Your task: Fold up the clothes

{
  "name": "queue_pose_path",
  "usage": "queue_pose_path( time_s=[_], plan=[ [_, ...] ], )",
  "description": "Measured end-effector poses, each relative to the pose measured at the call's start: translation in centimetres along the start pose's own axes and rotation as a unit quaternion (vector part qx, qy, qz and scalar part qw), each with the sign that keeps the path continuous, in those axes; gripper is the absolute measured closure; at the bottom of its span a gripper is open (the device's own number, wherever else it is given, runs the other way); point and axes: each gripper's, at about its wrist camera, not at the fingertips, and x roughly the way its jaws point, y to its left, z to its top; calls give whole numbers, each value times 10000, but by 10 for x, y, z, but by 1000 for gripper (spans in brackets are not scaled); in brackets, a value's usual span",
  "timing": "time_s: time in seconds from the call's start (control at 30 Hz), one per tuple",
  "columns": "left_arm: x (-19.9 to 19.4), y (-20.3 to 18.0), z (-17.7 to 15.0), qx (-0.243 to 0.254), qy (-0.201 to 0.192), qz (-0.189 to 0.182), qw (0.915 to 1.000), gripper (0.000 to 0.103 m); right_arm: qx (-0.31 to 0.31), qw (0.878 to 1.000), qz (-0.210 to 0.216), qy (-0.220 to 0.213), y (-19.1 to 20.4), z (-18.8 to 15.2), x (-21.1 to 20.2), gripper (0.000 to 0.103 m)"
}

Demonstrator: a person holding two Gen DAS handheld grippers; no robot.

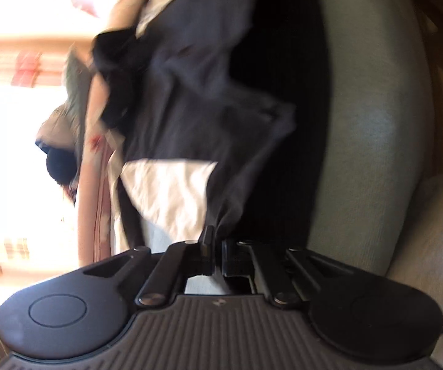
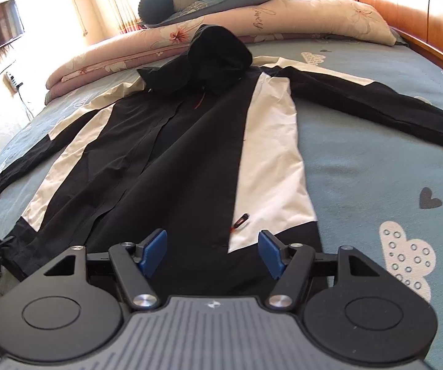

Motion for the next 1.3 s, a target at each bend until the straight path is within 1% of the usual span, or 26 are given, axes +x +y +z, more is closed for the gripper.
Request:
queue_pose_path(
  time_s=[0.07,0.13,0.23,0.33,0.37,0.43,0.47,0.5,0.53,0.57,0.6,0.67,0.73,0.8,0.87,0.93,0.97,1.0,1.03,1.07,1.1,1.13,1.17,1.2,1.23,1.3],
  plan=[
    [-4,8,-15,-423,221,-30,9989,103,-39,9998,-173,31,-6,0,0,33],
    [-7,12,-24,-845,255,-193,9959,103,-54,9991,-413,90,-14,-1,3,33],
    [-9,9,-18,-935,218,-332,9948,102,262,9967,-712,277,-35,-9,9,33],
    [-7,9,-13,-892,211,-522,9944,91,674,9942,-695,464,-56,-22,15,33],
    [-8,11,-15,-970,189,-579,9934,91,815,9933,-633,528,-63,-27,17,33],
    [-9,15,-18,-1119,230,-523,9921,91,954,9928,-448,569,-71,-37,22,37],
    [-8,17,-19,-1171,265,-497,9915,91,831,9945,-416,479,-71,-40,22,53],
    [-8,17,-19,-1196,279,-486,9912,91,714,9957,-363,458,-69,-41,23,65],
    [-7,18,-19,-1201,297,-484,9911,91,676,9961,-283,489,-69,-40,23,83],
    [-5,17,-18,-1179,348,-483,9912,91,641,9965,-178,503,-69,-39,21,88],
    [-3,17,-18,-1147,412,-480,9914,91,589,9968,-160,507,-70,-38,16,91],
    [0,15,-18,-1133,532,-483,9910,92,480,9973,-211,512,-73,-36,5,92],
    [-2,13,-20,-1179,630,-586,9893,92,741,9943,-283,707,-87,-40,5,91],
    [-4,13,-21,-1182,629,-654,9888,92,960,9915,-233,851,-97,-44,5,87],
    [-12,20,-20,-1197,534,-818,9880,89,896,9922,-327,806,-94,-40,-6,70],
    [-23,34,-23,-1335,506,-1115,9835,88,766,9938,-412,688,-89,-33,-18,67],
    [-29,42,-25,-1453,498,-1229,9805,88,676,9953,-372,578,-84,-27,-21,64],
    [-35,54,-28,-1691,486,-1321,9755,88,586,9967,-310,471,-78,-20,-23,62],
    [-39,68,-29,-1974,431,-1368,9698,88,497,9978,-248,363,-73,-13,-25,59],
    [-41,83,-27,-2264,288,-1336,9644,86,407,9987,-185,255,-68,-6,-27,56],
    [-42,98,-22,-2556,110,-1273,9583,80,289,9994,-79,199,-61,2,-24,54],
    [-36,112,-13,-2849,-44,-1320,9494,63,140,9997,57,190,-50,12,-16,52],
    [-27,125,-2,-3140,-187,-1419,9386,53,-41,9997,156,203,-37,22,-5,52],
    [-18,138,9,-3427,-329,-1516,9266,40,-261,9991,216,243,-22,32,8,52],
    [-6,149,23,-3647,-427,-1636,9156,39,-521,9978,288,295,-6,43,23,51],
    [31,164,53,-3968,-446,-1750,8999,38,-872,9949,427,280,23,60,52,50]
  ],
)
